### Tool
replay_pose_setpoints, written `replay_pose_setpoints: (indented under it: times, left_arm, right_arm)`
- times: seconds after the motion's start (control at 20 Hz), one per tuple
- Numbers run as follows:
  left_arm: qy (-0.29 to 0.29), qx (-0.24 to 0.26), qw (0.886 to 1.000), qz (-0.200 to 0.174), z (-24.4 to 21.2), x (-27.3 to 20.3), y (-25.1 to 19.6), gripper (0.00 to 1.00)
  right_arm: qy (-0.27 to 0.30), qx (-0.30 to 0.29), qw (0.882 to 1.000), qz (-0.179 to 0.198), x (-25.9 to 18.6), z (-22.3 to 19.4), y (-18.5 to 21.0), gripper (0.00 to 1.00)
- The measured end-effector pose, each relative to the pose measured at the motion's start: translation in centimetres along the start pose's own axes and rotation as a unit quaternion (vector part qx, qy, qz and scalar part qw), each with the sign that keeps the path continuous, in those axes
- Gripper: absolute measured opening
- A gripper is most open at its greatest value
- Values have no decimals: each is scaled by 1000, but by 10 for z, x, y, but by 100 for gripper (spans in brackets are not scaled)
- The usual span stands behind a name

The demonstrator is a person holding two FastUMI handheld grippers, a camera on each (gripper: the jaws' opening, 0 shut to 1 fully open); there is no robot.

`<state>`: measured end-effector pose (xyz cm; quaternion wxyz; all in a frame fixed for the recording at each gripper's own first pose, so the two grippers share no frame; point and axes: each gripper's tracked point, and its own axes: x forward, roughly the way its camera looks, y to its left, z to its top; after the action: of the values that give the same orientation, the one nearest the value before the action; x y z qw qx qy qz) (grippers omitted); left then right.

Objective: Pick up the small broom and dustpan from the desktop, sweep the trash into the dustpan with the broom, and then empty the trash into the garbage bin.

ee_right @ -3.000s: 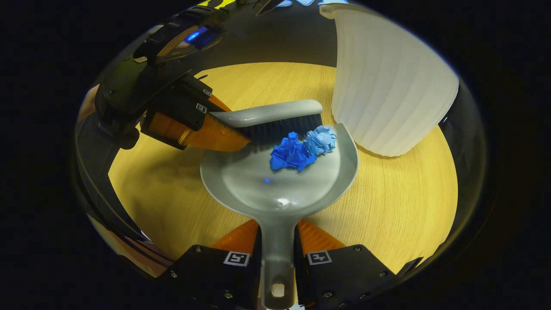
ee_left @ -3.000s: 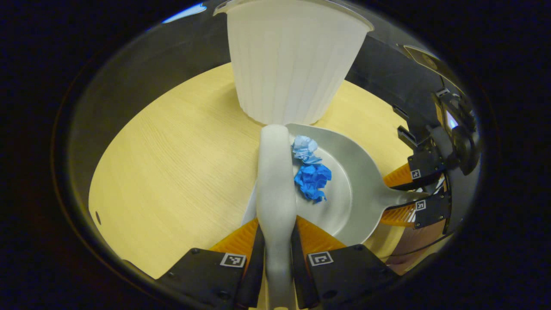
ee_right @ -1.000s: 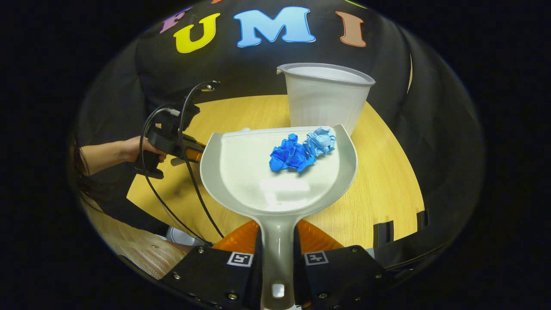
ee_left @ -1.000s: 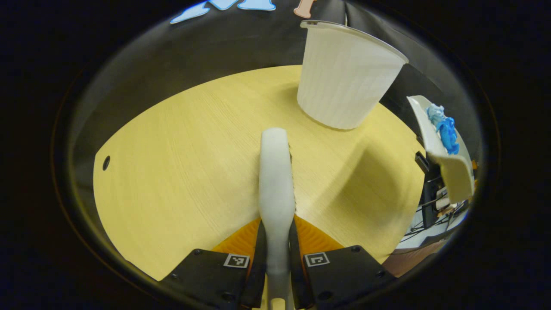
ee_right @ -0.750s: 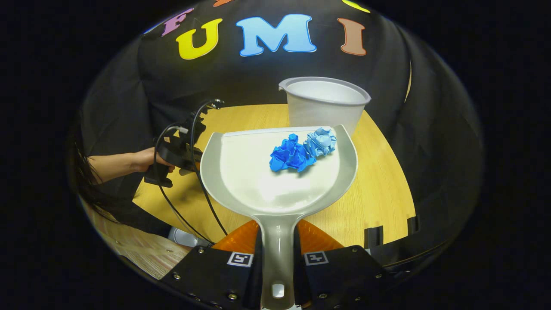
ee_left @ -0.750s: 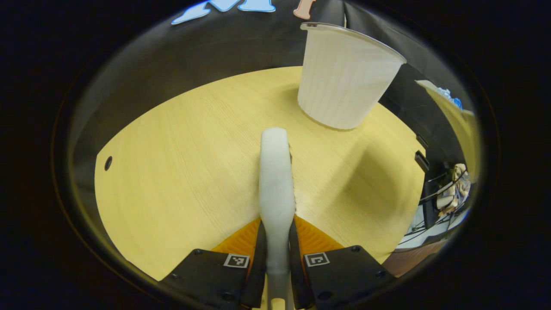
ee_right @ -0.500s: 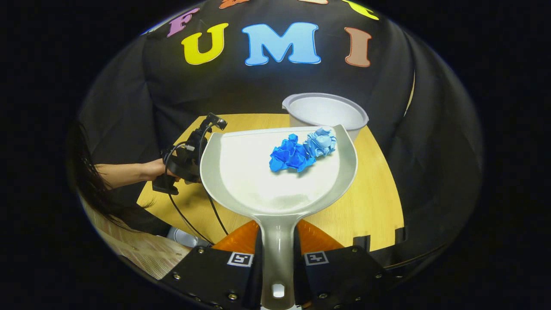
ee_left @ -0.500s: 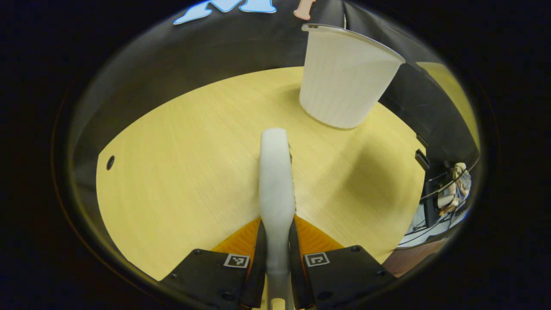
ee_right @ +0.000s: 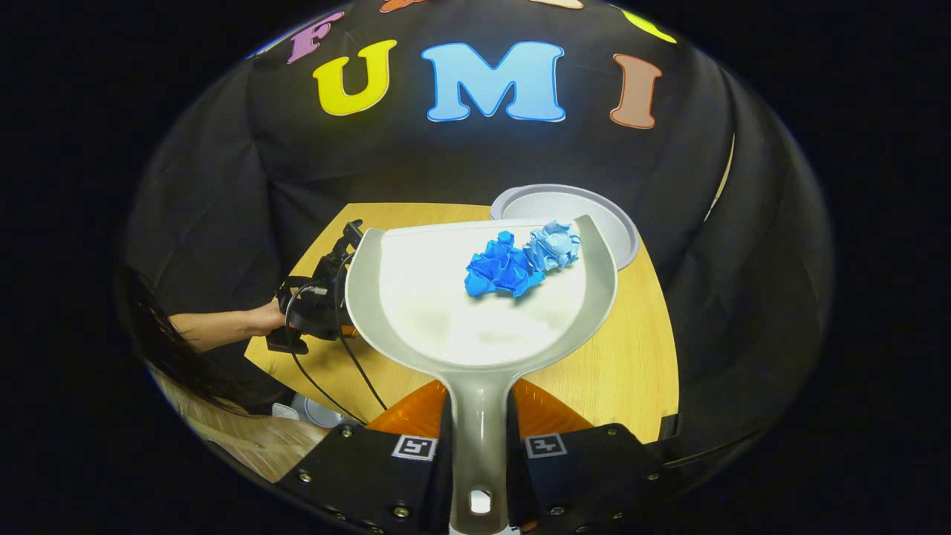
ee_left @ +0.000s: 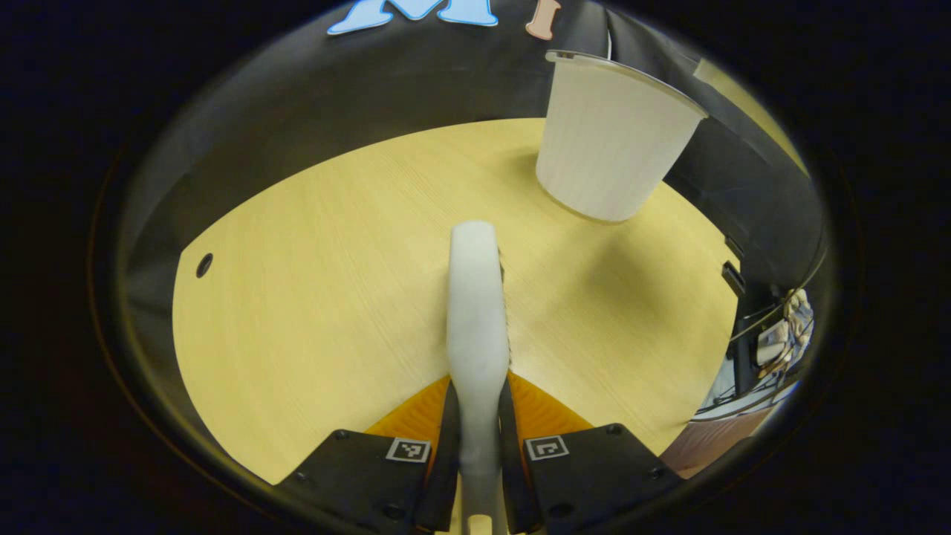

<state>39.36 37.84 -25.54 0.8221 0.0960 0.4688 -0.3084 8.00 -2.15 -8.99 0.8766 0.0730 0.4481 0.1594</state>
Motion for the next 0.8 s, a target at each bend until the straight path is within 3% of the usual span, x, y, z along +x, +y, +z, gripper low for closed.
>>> replay_pose_setpoints:
  times: [0.45,0.65,0.75,0.8]
  left_arm:
    - [-6,-14,1000,8,-15,-19,0,34]
    - [-5,-23,1000,10,-22,-26,-3,35]
    - [-5,-27,1000,12,-25,-28,-2,35]
    - [-5,-28,1000,14,-26,-28,-2,35]
  right_arm:
    - [27,110,992,55,39,51,-27,29]
    - [15,235,964,125,47,89,-32,28]
    - [10,260,956,138,51,95,-39,33]
    - [8,273,951,143,53,98,-40,28]
